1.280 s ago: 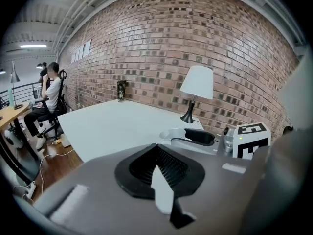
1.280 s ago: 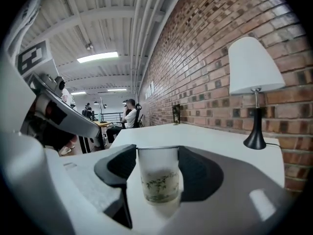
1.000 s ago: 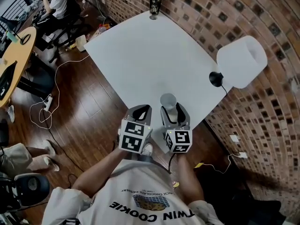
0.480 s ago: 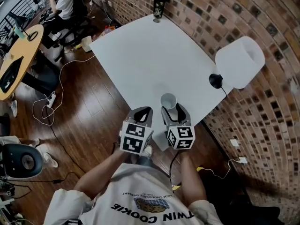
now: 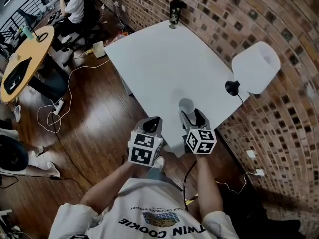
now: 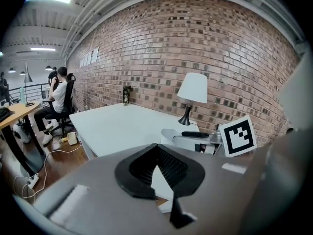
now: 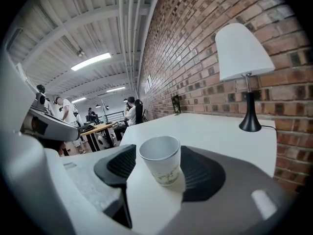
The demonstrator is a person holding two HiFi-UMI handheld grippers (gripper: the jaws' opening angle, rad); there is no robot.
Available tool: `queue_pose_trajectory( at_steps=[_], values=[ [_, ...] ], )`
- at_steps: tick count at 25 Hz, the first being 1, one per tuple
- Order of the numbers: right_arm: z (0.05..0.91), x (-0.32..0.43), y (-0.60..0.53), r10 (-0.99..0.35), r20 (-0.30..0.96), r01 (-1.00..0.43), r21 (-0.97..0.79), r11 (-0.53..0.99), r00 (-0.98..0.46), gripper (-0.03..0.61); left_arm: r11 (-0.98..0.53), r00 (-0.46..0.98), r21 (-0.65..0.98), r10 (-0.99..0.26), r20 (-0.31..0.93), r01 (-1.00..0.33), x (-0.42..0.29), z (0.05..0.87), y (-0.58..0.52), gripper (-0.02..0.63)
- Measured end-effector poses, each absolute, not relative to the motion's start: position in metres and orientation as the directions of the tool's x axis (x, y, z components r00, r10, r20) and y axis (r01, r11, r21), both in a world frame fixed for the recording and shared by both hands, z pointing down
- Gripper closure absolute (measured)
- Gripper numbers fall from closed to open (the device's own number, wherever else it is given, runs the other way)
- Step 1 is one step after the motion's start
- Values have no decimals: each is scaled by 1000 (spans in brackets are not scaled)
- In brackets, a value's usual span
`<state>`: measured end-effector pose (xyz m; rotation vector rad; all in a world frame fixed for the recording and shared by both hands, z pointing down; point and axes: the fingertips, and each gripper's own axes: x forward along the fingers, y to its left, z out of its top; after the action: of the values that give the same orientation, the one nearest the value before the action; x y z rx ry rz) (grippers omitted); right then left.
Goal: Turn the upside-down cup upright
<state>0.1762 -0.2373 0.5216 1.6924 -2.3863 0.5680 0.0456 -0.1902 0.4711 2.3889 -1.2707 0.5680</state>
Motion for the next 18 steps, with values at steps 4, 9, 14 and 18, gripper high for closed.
queue_pose_trajectory(
  at_steps=[4,9,14,18],
  values=[
    [510,167,-215,-884,361,-953,-170,251,-297,304,-533,532,150,-693,487,-833,31,463,-171,611],
    [496,120,-159,-872,406,-961,-134,240,-275,304,-553,562,167,-693,451,-816,2,461,-130,611],
    [481,62,-91,-863,416,-957,-167,238,-287,305,-578,578,146,-694,429,-803,-36,458,-76,611],
    [462,23,-38,-877,396,-961,-156,230,-274,388,-599,599,149,-681,422,-786,-59,457,-32,611]
  ],
)
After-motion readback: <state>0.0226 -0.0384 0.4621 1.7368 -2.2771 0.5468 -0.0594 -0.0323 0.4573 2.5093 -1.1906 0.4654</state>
